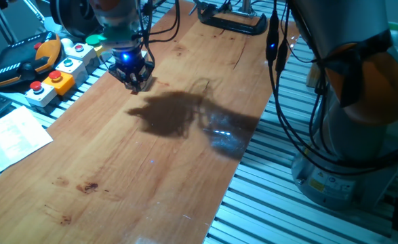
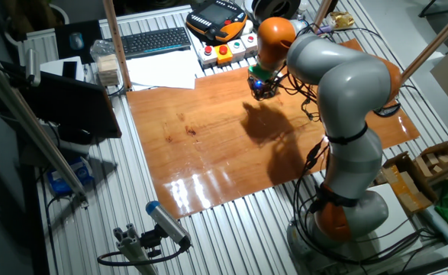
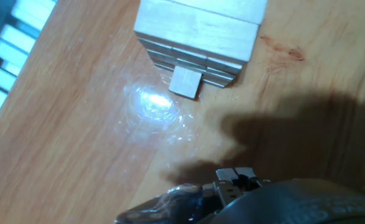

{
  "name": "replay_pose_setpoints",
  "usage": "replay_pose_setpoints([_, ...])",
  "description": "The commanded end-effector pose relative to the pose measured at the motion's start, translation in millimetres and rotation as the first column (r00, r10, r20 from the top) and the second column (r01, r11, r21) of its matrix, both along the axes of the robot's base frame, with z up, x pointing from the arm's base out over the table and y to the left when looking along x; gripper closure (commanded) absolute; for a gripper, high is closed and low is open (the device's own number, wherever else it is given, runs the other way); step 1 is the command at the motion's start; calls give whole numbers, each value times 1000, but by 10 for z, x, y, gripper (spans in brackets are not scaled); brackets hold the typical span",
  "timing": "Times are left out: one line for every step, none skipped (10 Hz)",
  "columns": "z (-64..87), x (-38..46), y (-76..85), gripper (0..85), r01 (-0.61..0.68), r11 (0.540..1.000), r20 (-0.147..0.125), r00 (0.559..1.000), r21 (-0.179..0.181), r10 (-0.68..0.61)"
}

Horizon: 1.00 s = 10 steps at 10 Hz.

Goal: Play Jenga

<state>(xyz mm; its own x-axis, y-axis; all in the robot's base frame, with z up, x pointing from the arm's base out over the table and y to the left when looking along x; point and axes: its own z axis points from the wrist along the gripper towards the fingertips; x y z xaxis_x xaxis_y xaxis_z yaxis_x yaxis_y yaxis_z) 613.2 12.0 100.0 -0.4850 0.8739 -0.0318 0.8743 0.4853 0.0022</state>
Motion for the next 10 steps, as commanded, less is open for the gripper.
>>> replay_pose_setpoints([-21, 7, 14, 843, 17, 1000, -1, 1000, -4, -17])
replay_pose_setpoints([-44, 8, 41, 843, 49, 999, -1, 999, -23, -49])
replay_pose_setpoints([-56, 6, 62, 843, 90, 995, -2, 996, -30, -90])
replay_pose_setpoints([-69, 15, 52, 843, 121, 992, -2, 993, -29, -121])
replay_pose_setpoints([-100, 31, 45, 843, 169, 985, 9, 986, -22, -169])
replay_pose_setpoints([-130, 47, 49, 843, 208, 978, 27, 978, -23, -207])
replay_pose_setpoints([-162, 72, 41, 843, 240, 971, 37, 970, -17, -240])
replay_pose_setpoints([-205, 104, 24, 843, 258, 966, 37, 966, -16, -257])
replay_pose_setpoints([-258, 139, 0, 843, 270, 963, 30, 962, -20, -270])
replay_pose_setpoints([-285, 157, -16, 843, 267, 963, 33, 963, -28, -266])
